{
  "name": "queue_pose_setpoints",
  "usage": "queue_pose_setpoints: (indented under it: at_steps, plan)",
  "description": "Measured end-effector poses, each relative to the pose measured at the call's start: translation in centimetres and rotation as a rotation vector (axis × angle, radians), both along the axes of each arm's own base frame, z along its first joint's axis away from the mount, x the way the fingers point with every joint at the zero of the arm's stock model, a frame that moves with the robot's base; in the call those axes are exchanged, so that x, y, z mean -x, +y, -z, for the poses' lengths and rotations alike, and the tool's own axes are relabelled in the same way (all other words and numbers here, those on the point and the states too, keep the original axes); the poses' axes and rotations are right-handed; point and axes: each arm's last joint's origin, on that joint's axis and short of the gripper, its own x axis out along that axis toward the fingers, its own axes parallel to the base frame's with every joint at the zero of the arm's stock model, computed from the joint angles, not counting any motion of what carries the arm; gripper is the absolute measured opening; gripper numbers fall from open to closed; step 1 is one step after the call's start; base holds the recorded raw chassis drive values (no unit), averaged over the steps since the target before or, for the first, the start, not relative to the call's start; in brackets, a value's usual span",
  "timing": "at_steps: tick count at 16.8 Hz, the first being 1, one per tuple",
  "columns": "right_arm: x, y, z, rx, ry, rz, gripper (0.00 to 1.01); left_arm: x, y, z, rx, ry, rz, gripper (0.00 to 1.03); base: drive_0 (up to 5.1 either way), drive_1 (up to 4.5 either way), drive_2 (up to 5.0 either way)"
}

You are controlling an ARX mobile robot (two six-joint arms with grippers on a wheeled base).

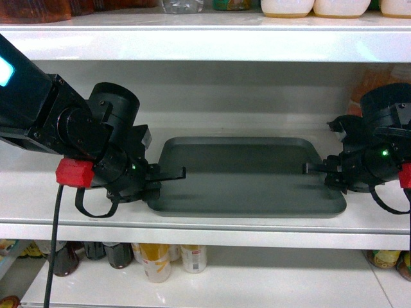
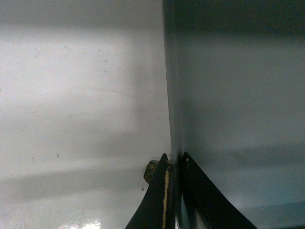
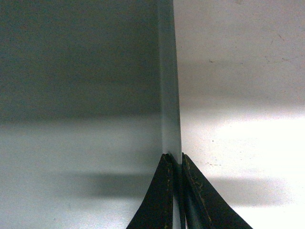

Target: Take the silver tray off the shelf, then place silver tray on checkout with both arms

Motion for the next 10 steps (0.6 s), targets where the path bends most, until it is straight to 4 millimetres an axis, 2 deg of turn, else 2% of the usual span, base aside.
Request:
queue_pose_setpoints:
  at_steps: [1, 5, 8, 10]
  plan:
    - [0.0, 0.0, 0.0, 0.0, -0.008, 0.002, 0.03, 0.2, 0.0, -0.1, 0.014, -0.003, -0.011, 0.03, 0.0, 0.0, 0.0]
    - [1.1, 0.1, -0.1, -0.019, -0.012, 0.008, 0.03, 1.3, 0.4, -0.2, 0.031, -0.024, -0.026, 0.02, 0.0, 0.0, 0.0]
    - [3.4, 0.1, -0.3, -0.053, -0.022, 0.019, 0.03, 3.3, 0.5, -0.7, 0.02, -0.055, -0.027, 0.02, 0.0, 0.0, 0.0]
    - [5.5, -0.1, -0.7, -0.077, -0.027, 0.033, 0.03, 5.0, 0.3, -2.2, 0.02, -0.1, -0.018, 0.02, 0.0, 0.0, 0.0]
